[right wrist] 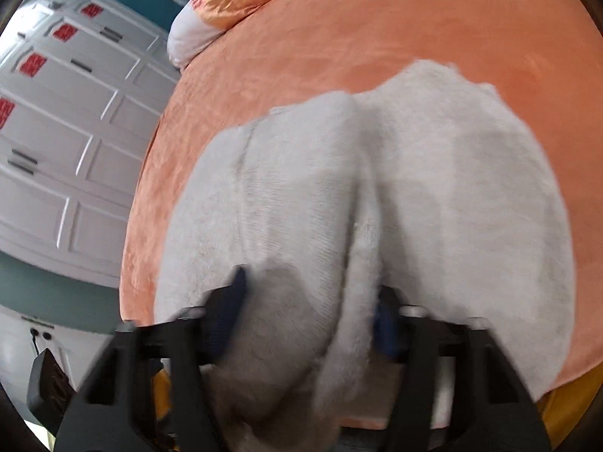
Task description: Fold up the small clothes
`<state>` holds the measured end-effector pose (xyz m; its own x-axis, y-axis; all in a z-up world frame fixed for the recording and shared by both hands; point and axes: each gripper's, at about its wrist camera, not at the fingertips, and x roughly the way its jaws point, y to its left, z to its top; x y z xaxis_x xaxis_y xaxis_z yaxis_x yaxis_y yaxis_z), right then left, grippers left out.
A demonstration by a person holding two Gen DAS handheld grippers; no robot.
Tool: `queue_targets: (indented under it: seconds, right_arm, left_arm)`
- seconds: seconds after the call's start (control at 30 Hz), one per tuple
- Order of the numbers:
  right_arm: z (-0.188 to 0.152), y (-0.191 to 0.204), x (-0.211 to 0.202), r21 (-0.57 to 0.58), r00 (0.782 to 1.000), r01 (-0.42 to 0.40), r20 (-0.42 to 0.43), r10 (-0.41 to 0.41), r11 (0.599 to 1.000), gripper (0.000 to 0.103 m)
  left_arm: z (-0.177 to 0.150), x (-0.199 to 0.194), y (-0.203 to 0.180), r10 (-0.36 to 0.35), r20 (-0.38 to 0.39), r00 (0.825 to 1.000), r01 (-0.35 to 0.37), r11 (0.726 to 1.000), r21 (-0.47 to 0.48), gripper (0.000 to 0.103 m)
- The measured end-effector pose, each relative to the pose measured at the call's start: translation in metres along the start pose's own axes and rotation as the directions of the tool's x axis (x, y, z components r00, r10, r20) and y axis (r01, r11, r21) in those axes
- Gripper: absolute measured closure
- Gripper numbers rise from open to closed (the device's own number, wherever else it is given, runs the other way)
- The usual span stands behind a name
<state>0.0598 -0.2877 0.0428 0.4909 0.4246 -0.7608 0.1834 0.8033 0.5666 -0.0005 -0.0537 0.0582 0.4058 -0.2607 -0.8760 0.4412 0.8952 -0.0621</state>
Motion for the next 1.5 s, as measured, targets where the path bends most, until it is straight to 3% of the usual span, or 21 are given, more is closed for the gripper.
queue_targets:
  seconds: [0.03,0.07,0.13,0.2,0.3,0.37,0.47,0.57,0.73,0.83,0.9,1.03,1.1,1.13,1.17,1.23,1.27,1.3,1.4,1.47,1.5]
  right_arm:
    - [0.004,0.006,-0.006,-0.026,1.0,-0.005,0.017,0.005,1.0,0.089]
    - [0.01,0.012,-0.016,-0.042,0.998,-0.034,0.048,0.036,0.999,0.09]
    - [0.02,0.018,-0.055,-0.059,0.982,-0.122,0.14,0.129,0.991,0.091]
    - [0.026,0.021,-0.095,-0.086,0.953,-0.169,0.239,0.185,0.982,0.091]
    - [0.022,0.002,-0.122,-0.088,0.943,-0.104,0.307,0.127,0.991,0.091]
    - [0.014,-0.034,-0.098,-0.032,0.966,0.043,0.255,-0.034,0.999,0.091]
    - [-0.002,-0.084,-0.037,0.034,0.975,0.203,0.088,-0.205,0.979,0.09]
    - [-0.011,-0.095,-0.04,0.084,0.983,0.118,0.131,-0.128,0.989,0.088]
    - [-0.014,-0.076,-0.076,0.075,0.976,0.109,0.179,-0.121,0.991,0.082]
    - [-0.033,-0.074,-0.1,0.062,0.974,0.094,0.202,-0.105,0.994,0.064]
    - [-0.036,-0.073,-0.106,0.063,0.974,0.082,0.205,-0.093,0.995,0.057]
    - [-0.054,-0.072,-0.109,0.093,0.988,0.007,0.152,-0.021,0.996,0.044]
    - [-0.059,-0.069,-0.1,0.088,0.992,0.014,0.12,-0.025,0.996,0.038]
    - [-0.061,-0.067,-0.091,0.081,0.993,0.047,0.104,-0.055,0.996,0.038]
    - [-0.061,-0.067,-0.085,0.078,0.993,0.069,0.093,-0.076,0.995,0.047]
    - [-0.058,-0.064,-0.078,0.072,0.99,0.099,0.095,-0.106,0.992,0.078]
    - [-0.055,-0.061,-0.081,0.062,0.989,0.083,0.116,-0.09,0.995,0.088]
    - [-0.051,-0.055,-0.088,0.043,0.986,0.056,0.156,-0.062,0.997,0.088]
    - [-0.046,-0.026,-0.136,-0.057,0.939,0.041,0.344,-0.019,0.998,0.09]
    - [-0.047,-0.023,-0.144,-0.073,0.928,0.044,0.372,-0.014,0.996,0.09]
    - [-0.049,-0.028,-0.136,-0.071,0.935,0.084,0.351,-0.054,0.994,0.09]
  left_arm:
    - [0.002,0.006,0.001,0.005,-0.008,1.0,-0.005,1.0,0.007,0.032]
    - [0.003,0.009,0.001,0.003,-0.014,1.0,-0.003,1.0,0.014,0.036]
    - [0.006,0.01,0.002,-0.004,-0.023,1.0,0.004,1.0,0.02,0.058]
    - [0.011,0.013,0.003,-0.008,-0.032,0.999,0.008,1.0,0.013,0.068]
    - [0.019,0.02,0.001,-0.055,-0.051,0.997,0.055,0.998,-0.002,0.085]
    - [0.021,0.029,-0.005,-0.061,-0.078,0.995,0.061,0.998,0.0,0.092]
    - [0.017,0.046,-0.006,-0.077,-0.13,0.988,0.073,0.997,-0.037,0.092]
    - [0.014,0.045,-0.011,-0.063,-0.138,0.988,0.059,0.998,-0.039,0.092]
    - [0.014,0.007,-0.016,-0.078,-0.079,0.994,0.076,0.997,-0.03,0.087]
    - [0.015,-0.018,-0.012,-0.102,-0.041,0.994,0.1,0.994,-0.037,0.086]
    - [0.017,-0.034,-0.012,-0.114,0.007,0.993,0.114,0.992,-0.051,0.067]
    - [0.032,-0.055,-0.012,-0.125,0.106,0.986,0.135,0.987,-0.088,0.046]
    - [0.045,-0.047,-0.015,-0.111,0.108,0.988,0.122,0.988,-0.095,0.045]
    - [0.048,-0.043,-0.017,-0.112,0.102,0.988,0.121,0.988,-0.093,0.045]
    - [0.051,-0.037,-0.02,-0.113,0.096,0.989,0.121,0.989,-0.087,0.045]
    - [0.055,-0.024,-0.026,-0.101,0.078,0.992,0.107,0.991,-0.078,0.045]
    - [0.058,-0.02,-0.028,-0.1,0.068,0.993,0.105,0.992,-0.069,0.045]
    - [0.06,-0.016,-0.032,-0.092,0.055,0.994,0.095,0.994,-0.056,0.047]
    - [0.056,-0.01,-0.038,-0.064,0.042,0.997,0.065,0.997,-0.039,0.048]
    - [0.053,0.002,-0.036,-0.053,0.008,0.999,0.053,0.998,-0.036,0.048]
    - [0.051,0.011,-0.036,-0.046,-0.018,0.999,0.046,0.998,-0.038,0.048]
